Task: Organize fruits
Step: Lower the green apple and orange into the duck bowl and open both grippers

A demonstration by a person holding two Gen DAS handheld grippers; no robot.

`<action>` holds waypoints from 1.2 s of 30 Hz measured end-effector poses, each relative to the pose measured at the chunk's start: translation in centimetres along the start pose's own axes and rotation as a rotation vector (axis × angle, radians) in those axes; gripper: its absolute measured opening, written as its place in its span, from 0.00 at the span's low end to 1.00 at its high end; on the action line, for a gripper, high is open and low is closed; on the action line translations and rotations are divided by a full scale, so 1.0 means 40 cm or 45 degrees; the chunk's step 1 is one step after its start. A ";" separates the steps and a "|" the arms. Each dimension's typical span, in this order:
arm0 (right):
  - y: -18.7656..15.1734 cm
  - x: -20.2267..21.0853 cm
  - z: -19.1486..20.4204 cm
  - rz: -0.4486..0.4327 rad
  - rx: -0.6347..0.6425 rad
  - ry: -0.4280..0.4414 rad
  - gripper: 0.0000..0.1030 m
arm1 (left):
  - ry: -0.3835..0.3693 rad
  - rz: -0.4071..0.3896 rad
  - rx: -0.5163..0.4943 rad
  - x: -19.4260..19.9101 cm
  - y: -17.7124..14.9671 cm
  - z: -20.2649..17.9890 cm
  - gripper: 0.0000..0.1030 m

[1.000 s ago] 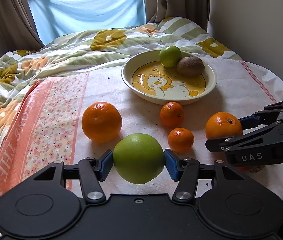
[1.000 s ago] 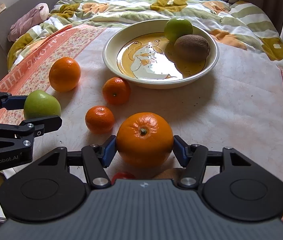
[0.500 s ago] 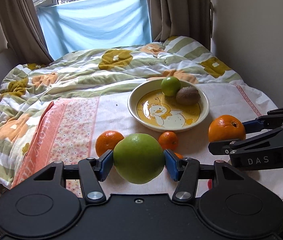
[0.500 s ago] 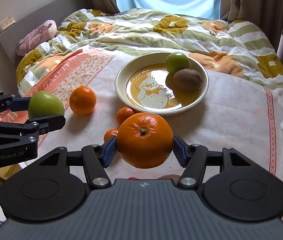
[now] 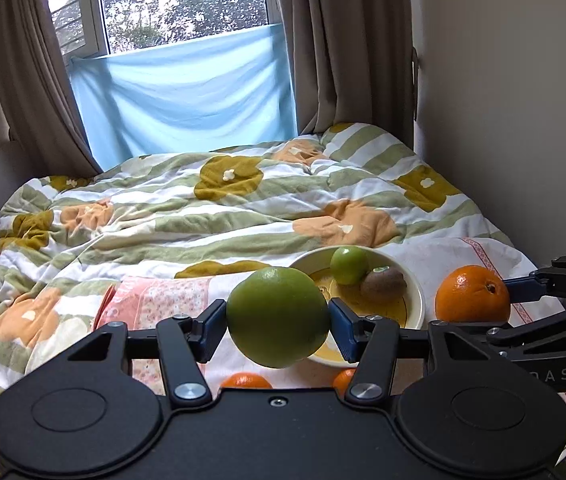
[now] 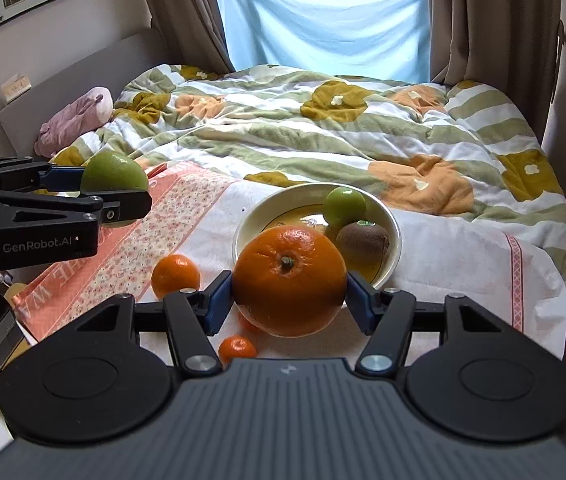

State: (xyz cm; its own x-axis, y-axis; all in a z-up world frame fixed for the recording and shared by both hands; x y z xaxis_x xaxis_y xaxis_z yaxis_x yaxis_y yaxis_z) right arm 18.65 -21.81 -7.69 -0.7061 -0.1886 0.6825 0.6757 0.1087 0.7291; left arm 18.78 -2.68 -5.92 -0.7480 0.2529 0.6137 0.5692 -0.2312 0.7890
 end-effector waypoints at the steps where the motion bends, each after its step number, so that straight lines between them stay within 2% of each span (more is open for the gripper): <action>1: 0.011 -0.005 -0.002 -0.005 -0.014 -0.014 0.73 | -0.018 -0.002 -0.005 -0.011 0.011 0.007 0.58; 10: 0.098 -0.114 0.008 0.010 -0.132 -0.117 0.73 | -0.160 0.018 -0.087 -0.149 0.097 0.068 0.58; 16: 0.118 -0.209 0.006 0.074 -0.207 -0.188 0.73 | -0.257 0.077 -0.142 -0.276 0.126 0.093 0.58; 27: 0.075 -0.340 -0.027 0.209 -0.326 -0.316 0.73 | -0.435 0.277 -0.267 -0.511 0.079 0.059 0.57; 36: 0.041 -0.381 -0.058 0.274 -0.375 -0.355 0.73 | -0.473 0.374 -0.333 -0.582 0.028 0.022 0.58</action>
Point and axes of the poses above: each gripper's, at about its wrist camera, not at the fingertips, and x roughly against the way its jaws point, z to its left, y to its top, the point moved 6 cm from there along -x, roughly the way its jaws point, and after that the axes turned 8 degrees about -y, right-handed, at the moved point
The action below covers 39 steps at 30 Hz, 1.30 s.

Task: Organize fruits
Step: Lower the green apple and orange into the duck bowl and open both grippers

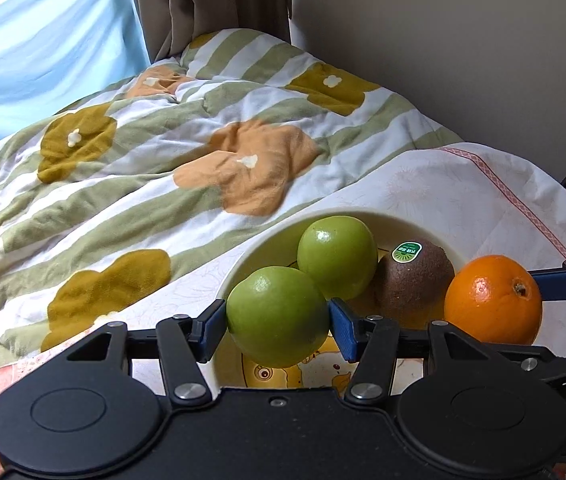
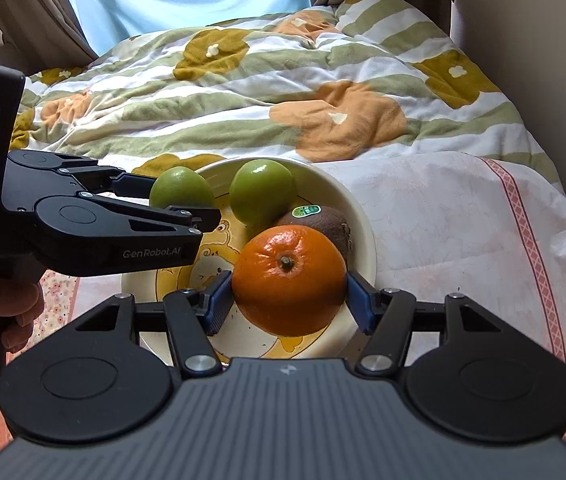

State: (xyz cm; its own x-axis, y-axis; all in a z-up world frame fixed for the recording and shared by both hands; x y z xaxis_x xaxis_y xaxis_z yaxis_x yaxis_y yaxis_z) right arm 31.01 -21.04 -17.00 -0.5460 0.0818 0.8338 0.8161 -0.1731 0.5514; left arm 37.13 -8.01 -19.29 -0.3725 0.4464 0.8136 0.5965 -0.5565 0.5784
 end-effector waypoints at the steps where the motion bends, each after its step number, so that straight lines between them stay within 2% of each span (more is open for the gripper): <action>1: -0.001 -0.002 -0.003 0.005 -0.001 -0.001 0.73 | 0.000 0.006 -0.001 -0.005 0.000 0.001 0.58; 4: -0.006 -0.003 -0.011 0.013 0.003 0.003 0.73 | 0.014 0.006 -0.002 -0.009 0.001 0.000 0.60; 5: -0.007 -0.003 -0.012 0.017 0.006 0.006 0.73 | 0.025 -0.016 -0.008 -0.001 0.005 -0.002 0.65; 6: -0.008 -0.001 -0.013 0.018 0.010 0.011 0.73 | 0.037 -0.030 -0.011 0.006 0.008 -0.002 0.83; 7: -0.008 -0.001 -0.015 0.019 0.013 0.016 0.73 | 0.050 -0.050 -0.011 0.016 0.013 -0.002 0.92; 13: 0.000 0.007 -0.016 0.008 0.052 0.050 0.73 | 0.128 -0.076 0.014 0.073 0.009 0.010 0.93; 22: 0.008 0.014 0.017 -0.001 0.150 0.118 0.73 | 0.218 -0.141 0.188 0.195 -0.024 0.045 0.94; 30: 0.009 -0.019 0.109 0.044 0.207 0.235 0.73 | 0.263 -0.171 0.330 0.264 -0.069 0.062 0.94; 39: -0.003 -0.074 0.201 0.046 0.308 0.280 0.73 | 0.328 -0.177 0.401 0.292 -0.116 0.085 0.94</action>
Point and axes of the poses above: each gripper's, at about its wrist camera, not at the fingertips, and x roughly against the way its jaws point, z to its left, y to its top, the point moved 6 cm from there along -x, roughly the way its jaws point, and after that the axes turned 8 degrees about -y, right-handed, at the moved point
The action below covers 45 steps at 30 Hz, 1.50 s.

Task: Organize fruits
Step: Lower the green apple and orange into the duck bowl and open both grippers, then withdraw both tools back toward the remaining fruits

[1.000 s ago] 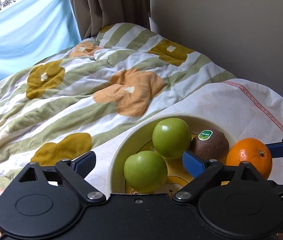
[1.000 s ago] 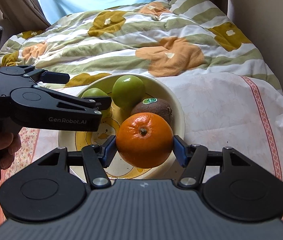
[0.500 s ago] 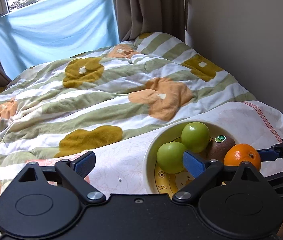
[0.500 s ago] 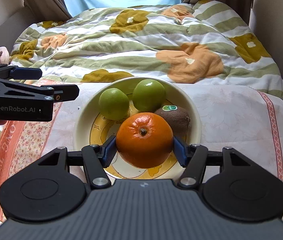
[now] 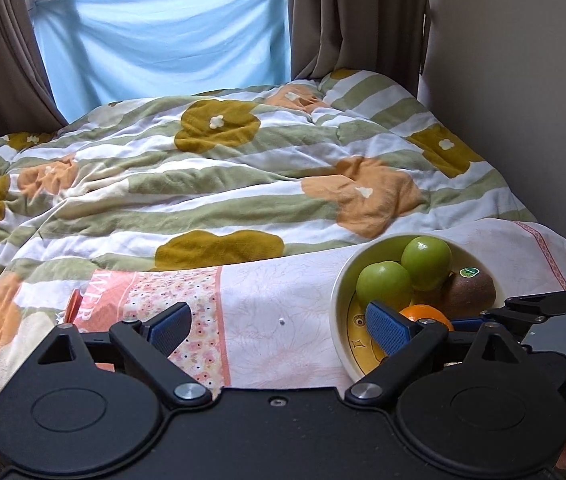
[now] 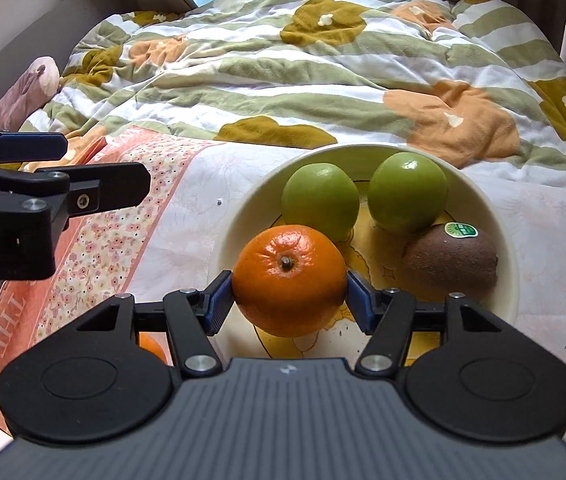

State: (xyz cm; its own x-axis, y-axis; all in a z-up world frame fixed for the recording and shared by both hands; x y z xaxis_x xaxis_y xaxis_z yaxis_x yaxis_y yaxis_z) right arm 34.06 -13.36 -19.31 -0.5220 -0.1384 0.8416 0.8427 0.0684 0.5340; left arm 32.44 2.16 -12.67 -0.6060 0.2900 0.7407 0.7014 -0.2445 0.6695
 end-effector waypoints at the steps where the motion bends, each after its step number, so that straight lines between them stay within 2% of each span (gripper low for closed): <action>1: -0.002 -0.005 0.001 0.002 0.003 -0.001 0.73 | 0.003 0.000 0.003 0.001 -0.003 0.003 0.94; 7: -0.009 -0.026 0.000 -0.017 0.016 0.001 0.75 | 0.011 0.001 0.015 0.002 -0.011 0.007 0.94; 8: -0.009 -0.025 0.000 -0.036 0.023 0.001 0.79 | 0.011 0.005 0.018 0.003 -0.013 0.006 0.94; 9: -0.010 -0.021 0.001 -0.050 0.036 0.007 0.95 | 0.010 0.009 0.022 0.004 -0.014 0.005 0.94; 10: -0.010 -0.016 0.003 -0.065 0.050 0.016 1.00 | 0.009 0.009 0.025 0.007 -0.016 0.004 0.94; 13: -0.011 0.006 0.007 -0.119 0.088 0.031 1.00 | 0.010 0.006 0.039 0.020 -0.021 0.005 0.94; 25: -0.006 0.101 -0.003 -0.189 0.093 0.028 1.00 | 0.038 -0.035 0.080 0.085 -0.017 -0.005 0.94; 34: -0.016 0.213 -0.024 -0.243 0.090 0.018 1.00 | 0.078 -0.107 0.090 0.182 -0.033 -0.035 0.94; 40: -0.041 0.301 -0.040 -0.252 0.096 -0.004 1.00 | 0.095 -0.147 0.120 0.250 -0.063 -0.050 0.94; 45: -0.078 0.368 -0.066 -0.256 0.056 -0.041 1.00 | 0.062 -0.172 0.124 0.286 -0.089 -0.059 0.94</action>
Point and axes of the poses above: each gripper's, at about its wrist camera, not at the fingertips, and x roughly against the way its jaws point, z to its left, y to its top, the point moved 6 cm from there along -x, roughly the way its jaws point, and after that the axes turned 8 degrees about -y, right-handed, at the moved point
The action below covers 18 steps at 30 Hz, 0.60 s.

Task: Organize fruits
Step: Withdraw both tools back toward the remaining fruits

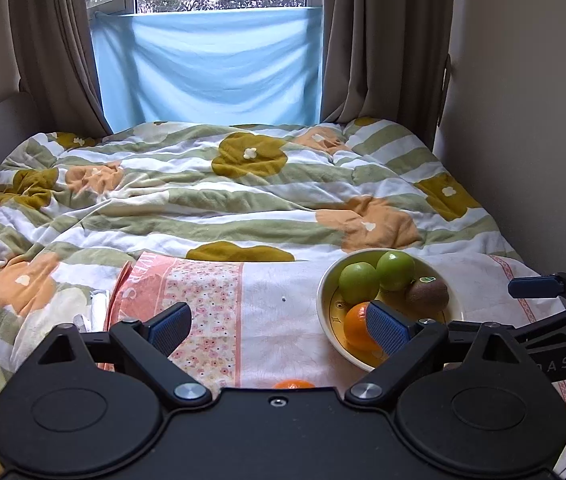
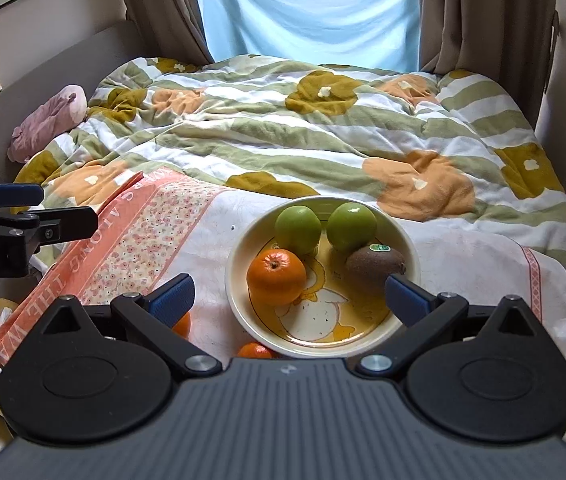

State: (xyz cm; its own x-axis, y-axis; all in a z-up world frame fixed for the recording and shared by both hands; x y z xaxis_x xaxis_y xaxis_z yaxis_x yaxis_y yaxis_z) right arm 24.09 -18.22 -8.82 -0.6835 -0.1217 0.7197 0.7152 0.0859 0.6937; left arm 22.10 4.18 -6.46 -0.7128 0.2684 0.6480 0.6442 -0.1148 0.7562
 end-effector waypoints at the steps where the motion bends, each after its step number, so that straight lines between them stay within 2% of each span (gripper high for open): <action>1: -0.007 0.014 -0.007 -0.003 -0.011 -0.016 1.00 | -0.009 0.000 -0.004 0.004 -0.004 -0.002 0.94; 12: -0.140 0.158 -0.040 -0.031 -0.145 -0.238 1.00 | -0.141 0.004 -0.139 0.066 -0.070 -0.053 0.94; 18: -0.244 0.205 -0.042 -0.030 -0.259 -0.303 1.00 | -0.289 0.036 -0.248 0.065 -0.137 -0.105 0.94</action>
State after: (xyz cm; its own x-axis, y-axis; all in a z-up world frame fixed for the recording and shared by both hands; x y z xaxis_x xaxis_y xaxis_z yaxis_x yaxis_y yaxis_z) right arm 11.75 -21.71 -9.75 -0.6979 0.1156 0.7068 0.6971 -0.1164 0.7074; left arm 15.55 1.50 -8.52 -0.6010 0.4669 0.6487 0.5818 -0.3009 0.7556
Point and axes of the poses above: each gripper's, at about its wrist camera, not at the fingertips, and x roughly against the way its jaws point, z to its left, y to its top, the point moved 6 cm from there along -x, roughly the way its jaws point, and after that the axes turned 8 degrees about -y, right-handed, at the moved point
